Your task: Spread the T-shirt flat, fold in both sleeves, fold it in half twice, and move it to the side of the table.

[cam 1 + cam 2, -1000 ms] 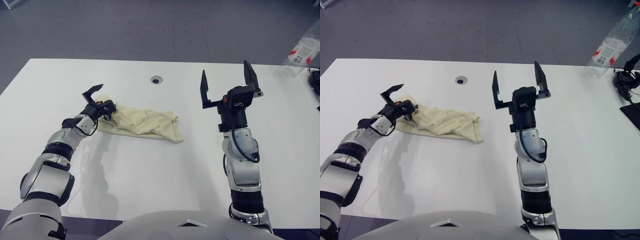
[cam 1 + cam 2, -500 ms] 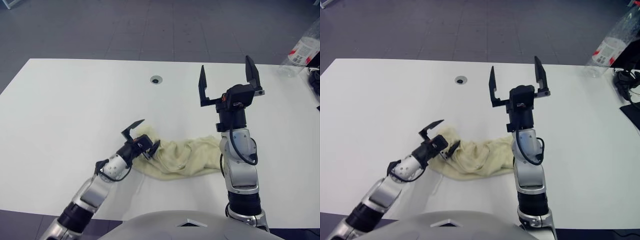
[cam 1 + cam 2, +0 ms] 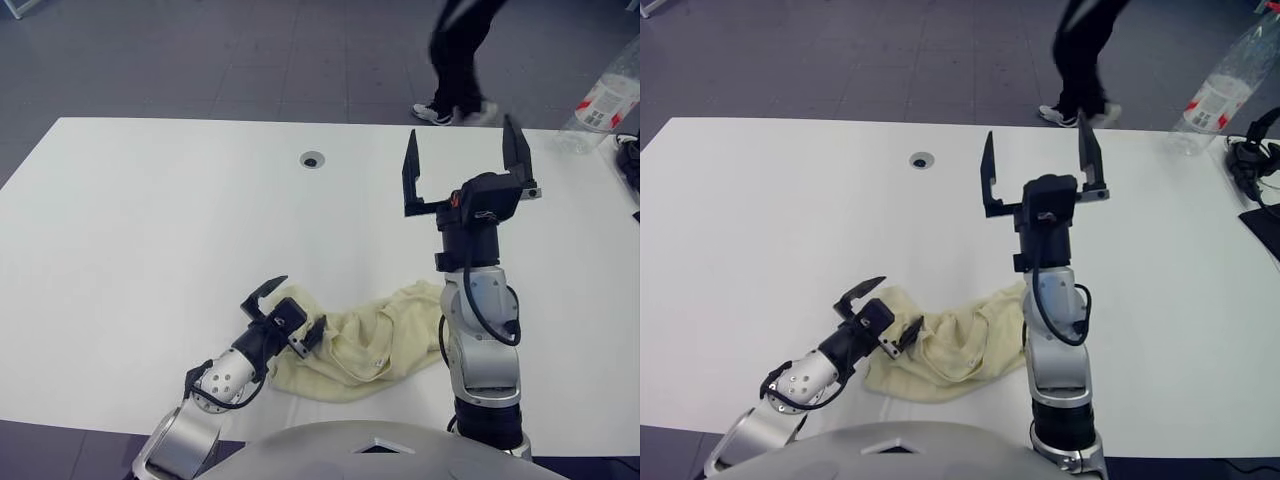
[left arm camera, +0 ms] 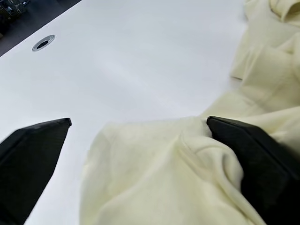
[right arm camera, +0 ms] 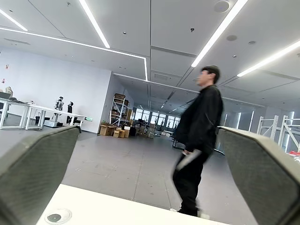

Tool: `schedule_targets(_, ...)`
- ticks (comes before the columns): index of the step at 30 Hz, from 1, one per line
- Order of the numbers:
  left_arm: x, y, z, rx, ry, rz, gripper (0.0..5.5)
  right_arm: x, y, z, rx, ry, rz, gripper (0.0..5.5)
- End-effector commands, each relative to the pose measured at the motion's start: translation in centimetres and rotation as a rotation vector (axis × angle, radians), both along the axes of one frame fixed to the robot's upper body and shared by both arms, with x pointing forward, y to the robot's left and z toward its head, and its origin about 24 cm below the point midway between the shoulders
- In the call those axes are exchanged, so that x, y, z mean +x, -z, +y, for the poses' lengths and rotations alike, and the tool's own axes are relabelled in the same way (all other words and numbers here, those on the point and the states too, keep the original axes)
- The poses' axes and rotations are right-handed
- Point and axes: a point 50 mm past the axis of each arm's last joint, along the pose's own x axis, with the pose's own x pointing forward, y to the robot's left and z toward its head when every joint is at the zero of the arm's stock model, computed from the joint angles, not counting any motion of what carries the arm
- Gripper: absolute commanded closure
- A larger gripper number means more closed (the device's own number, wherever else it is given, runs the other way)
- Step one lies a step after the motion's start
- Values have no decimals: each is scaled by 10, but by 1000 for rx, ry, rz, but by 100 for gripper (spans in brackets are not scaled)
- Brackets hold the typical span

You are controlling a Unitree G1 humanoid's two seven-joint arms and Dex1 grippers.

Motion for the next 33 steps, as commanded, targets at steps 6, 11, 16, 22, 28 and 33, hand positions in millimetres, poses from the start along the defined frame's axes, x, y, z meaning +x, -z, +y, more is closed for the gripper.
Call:
schedule_targets(6,25,-68,22,-324,151,-150,10,1,3,-5,0,4,12,12)
schedule_targets(11,39,-88,34,-468,457,-59,10,2,4,-8,1,15,17,12)
schedule_targets(16,31,-66,37,-452,851,292,10,3,4,-7,-1,7,12,12)
schedule_targets(22,45,-32,17,-428,970,495,10,10,12,-5,-13,-28,26,12)
schedule_targets(28,49,-10,3,-331,983,523,10,13,17,-4,-10,-52,30,12)
schedule_targets(33,48,-10,4,-309,1004,517,10,13,18,-3,-6,-61,27,12)
